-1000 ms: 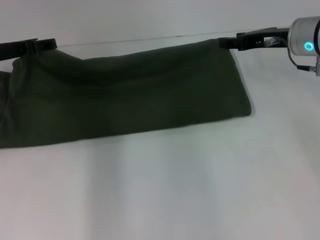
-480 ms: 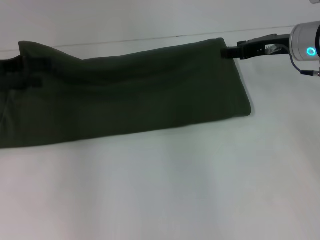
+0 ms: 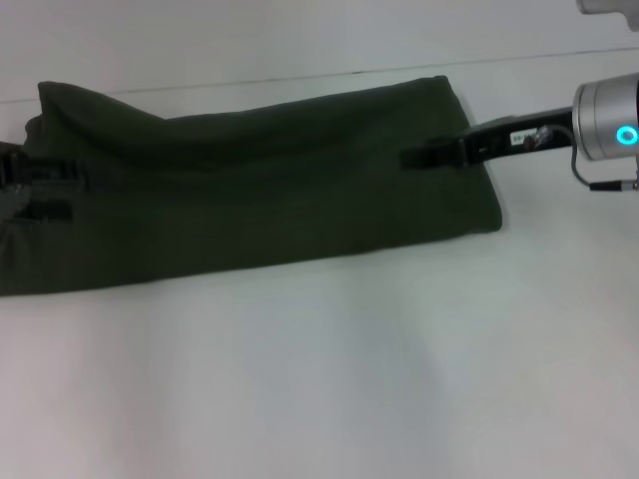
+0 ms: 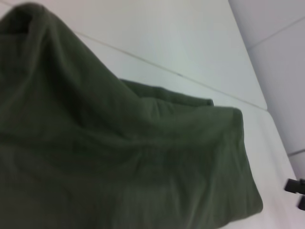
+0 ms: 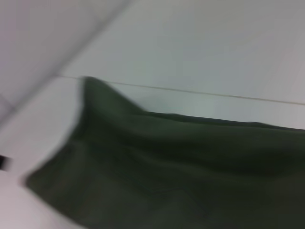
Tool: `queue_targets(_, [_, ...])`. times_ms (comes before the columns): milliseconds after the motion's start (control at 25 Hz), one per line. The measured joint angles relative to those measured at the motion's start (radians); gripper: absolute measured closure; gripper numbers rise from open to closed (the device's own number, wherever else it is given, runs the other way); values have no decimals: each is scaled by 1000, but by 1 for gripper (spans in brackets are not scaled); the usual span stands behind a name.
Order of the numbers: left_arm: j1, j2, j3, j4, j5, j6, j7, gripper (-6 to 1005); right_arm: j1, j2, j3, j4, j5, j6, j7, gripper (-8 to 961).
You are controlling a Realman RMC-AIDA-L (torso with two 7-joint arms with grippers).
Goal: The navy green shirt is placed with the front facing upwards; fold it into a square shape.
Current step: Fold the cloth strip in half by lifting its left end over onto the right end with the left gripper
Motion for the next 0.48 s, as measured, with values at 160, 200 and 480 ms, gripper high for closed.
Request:
queue_targets(160, [7,0,0,4,6,14,19,140,-26,1,24,3,95,-95,-49,386])
queue_targets(200, [10,0,0,7,5,11,24,140,-32,1,28,4,106,-99,-53,386])
queue_targets(480, [14,15,5,60,10,-7,28,141,-39,-35,35,57,33,-38,77,384])
